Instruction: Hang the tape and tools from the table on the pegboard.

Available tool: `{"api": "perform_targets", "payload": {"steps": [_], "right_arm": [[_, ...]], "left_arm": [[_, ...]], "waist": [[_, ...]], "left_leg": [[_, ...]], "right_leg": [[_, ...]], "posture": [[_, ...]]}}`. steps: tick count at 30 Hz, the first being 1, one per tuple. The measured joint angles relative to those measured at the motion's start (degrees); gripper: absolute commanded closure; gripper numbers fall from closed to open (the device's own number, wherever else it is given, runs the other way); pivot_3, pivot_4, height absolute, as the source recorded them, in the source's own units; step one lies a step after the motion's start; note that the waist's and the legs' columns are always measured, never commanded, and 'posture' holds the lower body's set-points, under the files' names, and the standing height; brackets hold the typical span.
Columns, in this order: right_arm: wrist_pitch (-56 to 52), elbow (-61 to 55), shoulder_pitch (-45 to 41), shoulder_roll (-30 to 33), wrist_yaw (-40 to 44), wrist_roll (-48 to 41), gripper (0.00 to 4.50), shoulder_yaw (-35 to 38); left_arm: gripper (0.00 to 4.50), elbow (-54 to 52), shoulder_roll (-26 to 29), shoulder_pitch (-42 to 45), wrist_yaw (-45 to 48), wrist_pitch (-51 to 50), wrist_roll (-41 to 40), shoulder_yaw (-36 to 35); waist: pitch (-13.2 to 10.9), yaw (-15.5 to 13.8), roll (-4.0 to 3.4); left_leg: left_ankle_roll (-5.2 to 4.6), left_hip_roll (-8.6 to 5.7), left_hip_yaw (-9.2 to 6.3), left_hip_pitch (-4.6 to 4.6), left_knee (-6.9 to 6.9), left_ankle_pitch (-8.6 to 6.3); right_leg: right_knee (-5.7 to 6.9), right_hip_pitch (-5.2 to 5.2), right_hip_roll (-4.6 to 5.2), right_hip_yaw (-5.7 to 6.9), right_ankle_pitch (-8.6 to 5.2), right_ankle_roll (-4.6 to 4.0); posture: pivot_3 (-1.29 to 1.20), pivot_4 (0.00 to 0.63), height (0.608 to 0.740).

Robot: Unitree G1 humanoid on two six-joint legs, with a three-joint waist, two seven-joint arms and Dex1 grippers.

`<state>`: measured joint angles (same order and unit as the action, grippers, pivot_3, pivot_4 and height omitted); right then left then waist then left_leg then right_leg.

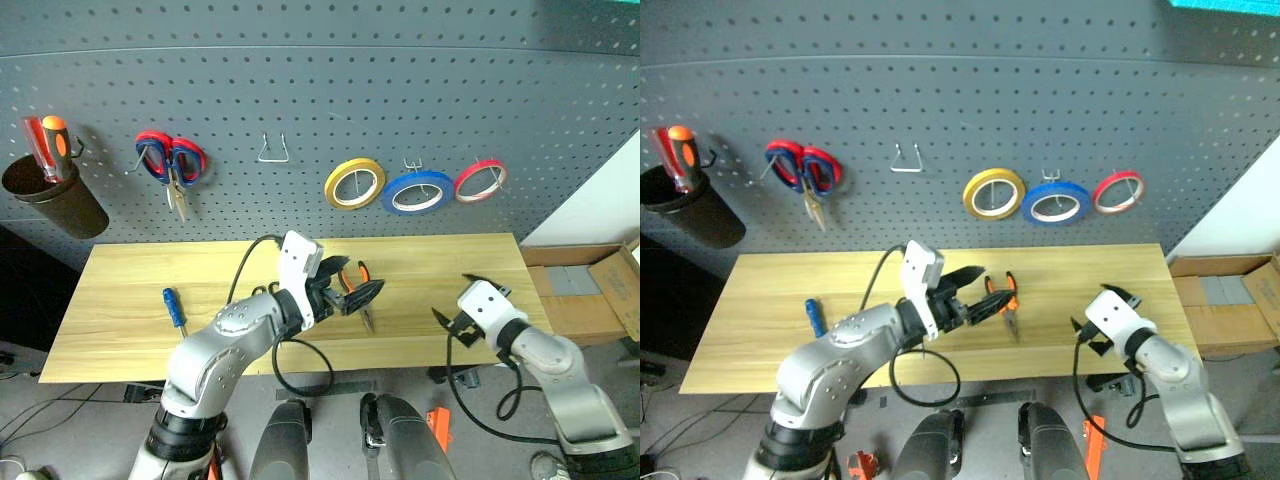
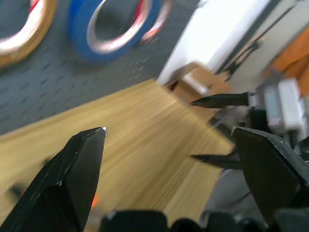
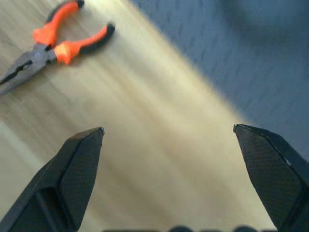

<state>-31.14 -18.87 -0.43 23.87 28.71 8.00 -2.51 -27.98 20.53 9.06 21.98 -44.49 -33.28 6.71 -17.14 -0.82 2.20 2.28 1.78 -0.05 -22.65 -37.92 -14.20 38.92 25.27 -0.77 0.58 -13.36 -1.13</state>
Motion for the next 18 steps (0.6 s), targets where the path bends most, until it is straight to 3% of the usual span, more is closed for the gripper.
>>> {"api": "perform_targets", "payload": {"steps": [6, 12, 18], "right_arm": [[-25.5, -0.3, -9.5, -15.3, -6.5, -3.4, 0.05, -2.1], [-33.3, 2.5, -16.8, -21.0, -10.9, -4.9, 0.05, -3.8], [-38.5, 8.0, -23.6, -29.1, -16.7, -7.0, 0.05, 1.3]], "left_arm": [[0.0, -5.9, 4.2, -14.4, -1.8, 0.5, 2.6, -3.6], [0.0, -8.2, 9.9, -22.2, -2.3, 4.5, 9.1, -5.7], [0.0, -8.1, 14.6, -25.3, -1.1, 11.2, 16.2, -7.4]], "waist": [[-0.2, 0.4, -0.12], [-0.4, -0.5, -0.28], [-1.0, -0.6, -0.56]], "left_leg": [[-0.04, 0.03, -0.08, -0.1, -0.03, -0.01], [-0.14, -0.01, -0.05, -0.29, 0.09, -0.07], [-0.24, 0.02, 0.01, -0.42, 0.23, -0.15]], "right_leg": [[0.02, 0.25, -0.01, 0.04, 0.0, -0.01], [-0.18, 0.44, 0.01, 0.03, -0.02, -0.03], [-0.4, 0.56, 0.01, 0.01, -0.02, -0.02]], "posture": [[0.1, 0.316, 0.74], [0.14, 0.343, 0.74], [0.16, 0.359, 0.74]]}}
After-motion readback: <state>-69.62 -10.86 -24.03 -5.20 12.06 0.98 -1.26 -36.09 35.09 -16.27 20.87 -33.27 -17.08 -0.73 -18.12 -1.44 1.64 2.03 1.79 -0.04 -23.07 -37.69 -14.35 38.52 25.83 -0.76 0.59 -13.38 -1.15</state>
